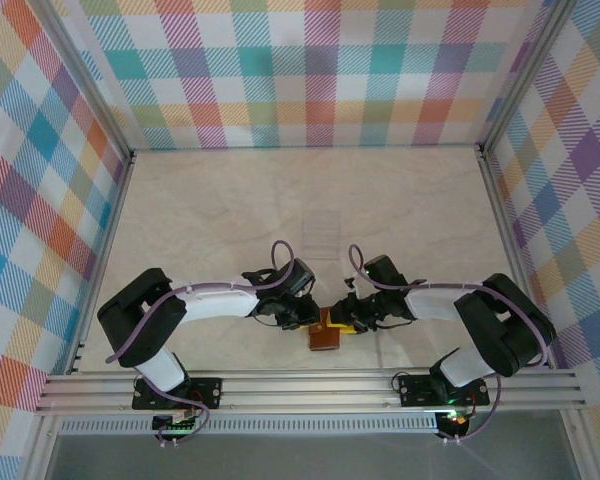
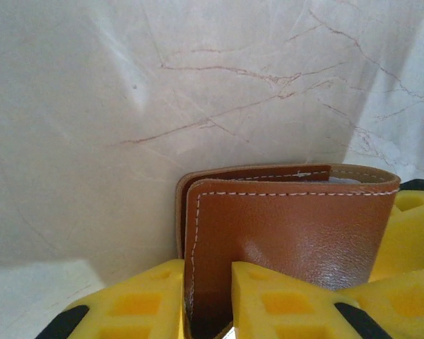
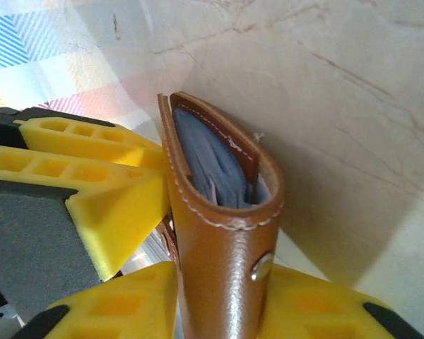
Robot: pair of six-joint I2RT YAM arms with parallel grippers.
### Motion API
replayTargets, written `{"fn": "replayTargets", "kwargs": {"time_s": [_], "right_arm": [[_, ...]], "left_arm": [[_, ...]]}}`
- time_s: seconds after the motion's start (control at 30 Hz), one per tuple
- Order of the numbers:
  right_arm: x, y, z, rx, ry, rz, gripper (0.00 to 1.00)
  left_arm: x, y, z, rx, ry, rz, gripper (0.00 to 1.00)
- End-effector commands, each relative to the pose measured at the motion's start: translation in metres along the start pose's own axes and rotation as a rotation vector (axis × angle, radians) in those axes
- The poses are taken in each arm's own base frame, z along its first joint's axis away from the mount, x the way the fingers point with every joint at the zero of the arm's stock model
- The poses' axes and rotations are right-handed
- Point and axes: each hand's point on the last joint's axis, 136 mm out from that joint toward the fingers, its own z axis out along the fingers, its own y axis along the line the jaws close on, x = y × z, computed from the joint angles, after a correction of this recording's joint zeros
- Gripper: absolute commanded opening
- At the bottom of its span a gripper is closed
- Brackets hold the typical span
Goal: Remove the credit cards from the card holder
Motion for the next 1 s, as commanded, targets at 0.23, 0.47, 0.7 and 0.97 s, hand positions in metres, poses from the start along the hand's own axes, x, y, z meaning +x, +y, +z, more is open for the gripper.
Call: {"fn": "replayTargets", "kwargs": {"time_s": [0.23,0.47,0.7,0.97], "right_arm": [[-0.019,0.029,-0.012,-0.005,-0.103,-0.096,0.2],[-0.032,0.038,-0.018,0.014,-0.155,-0.053,0.18],[-0.038,0.052,-0.021,-0.019,-0.172,-0.041,0.18],[-0.036,0.061,-0.018,-0.08,-0.147,-0.033,0.18]], "left_arm": [[-0.021,-0.001,-0.047,-0.133,-0.104,0.115,0.26],[-0.02,-0.025,-0.067,-0.071,-0.103,0.181,0.28],[-0.013,-0.031,-0.06,-0.034,-0.057,0.194,0.27],[-0.015,-0.023,-0.049,-0.047,-0.059,0.19,0.35]]}}
